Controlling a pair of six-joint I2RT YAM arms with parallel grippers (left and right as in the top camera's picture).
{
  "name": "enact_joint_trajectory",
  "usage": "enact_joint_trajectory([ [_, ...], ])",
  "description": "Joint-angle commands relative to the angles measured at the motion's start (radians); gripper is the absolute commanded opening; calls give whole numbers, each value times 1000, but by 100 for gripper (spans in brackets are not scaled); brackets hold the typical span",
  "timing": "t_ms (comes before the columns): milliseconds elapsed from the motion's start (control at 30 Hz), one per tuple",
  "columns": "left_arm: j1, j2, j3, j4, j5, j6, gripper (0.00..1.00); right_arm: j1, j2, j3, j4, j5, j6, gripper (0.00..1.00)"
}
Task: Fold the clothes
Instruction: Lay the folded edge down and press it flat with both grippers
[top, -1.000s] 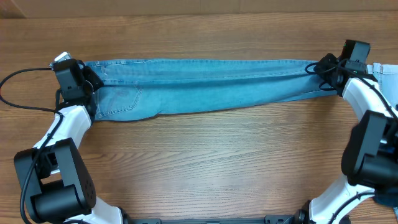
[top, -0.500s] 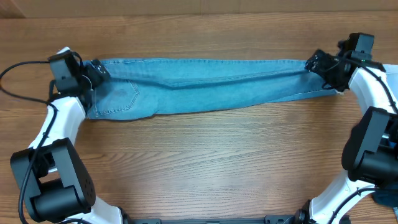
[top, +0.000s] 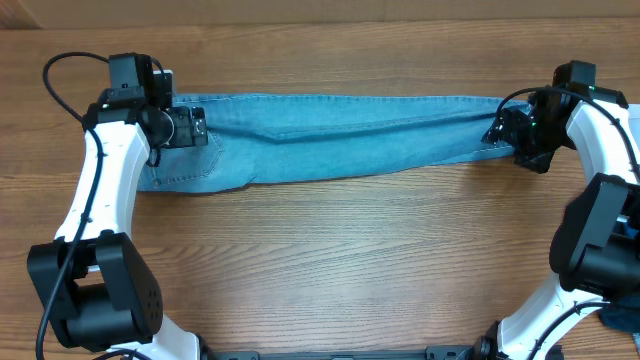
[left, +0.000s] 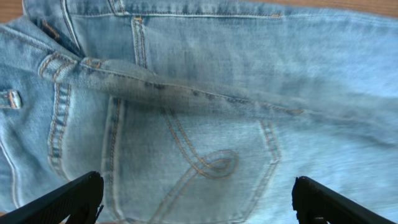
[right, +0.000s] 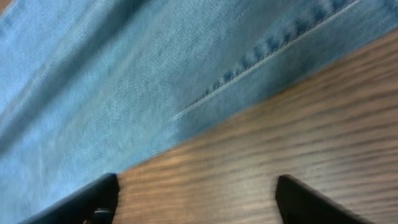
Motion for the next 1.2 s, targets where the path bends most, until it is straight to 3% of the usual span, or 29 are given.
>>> enact_joint_trajectory([
  [0, 4, 6, -66, 39, -34, 186, 99, -8, 0, 31, -39, -23, -6, 45],
  [33, 4, 12, -79, 45, -34, 212, 92, -8, 0, 31, -47, -23, -6, 47],
  [133, 4, 79, -95, 73, -34, 236, 59, -8, 0, 30, -52, -23, -6, 51],
  [200, 4, 129, -95, 119, -34, 235, 51, -8, 0, 30, -58, -23, -6, 53],
  [267, 4, 191, -95, 235, -63, 222, 32, -8, 0, 30, -68, -23, -6, 53],
  [333, 4, 226, -94, 380, -116, 119, 20, -8, 0, 30, -71, -23, -6, 53],
  [400, 5, 253, -89, 513, -151, -49, 20, -8, 0, 30, -74, -23, -6, 53],
  [500, 5, 312, -70, 603, -150, -160, 19, -8, 0, 30, -86, -23, -6, 52],
  [733, 4, 487, 104, 441, -3, -177, 26, -8, 0, 30, -104, -23, -6, 55],
  [933, 2, 487, 254, 379, -24, -193, 36, -8, 0, 30, -112, -22, -6, 59],
  [1033, 2, 487, 269, 238, -63, -191, 36, -8, 0, 30, -56, 27, -6, 61],
  [1167, 1, 487, 269, 32, -50, -191, 36, -10, 0, 30, 90, 113, -6, 78],
])
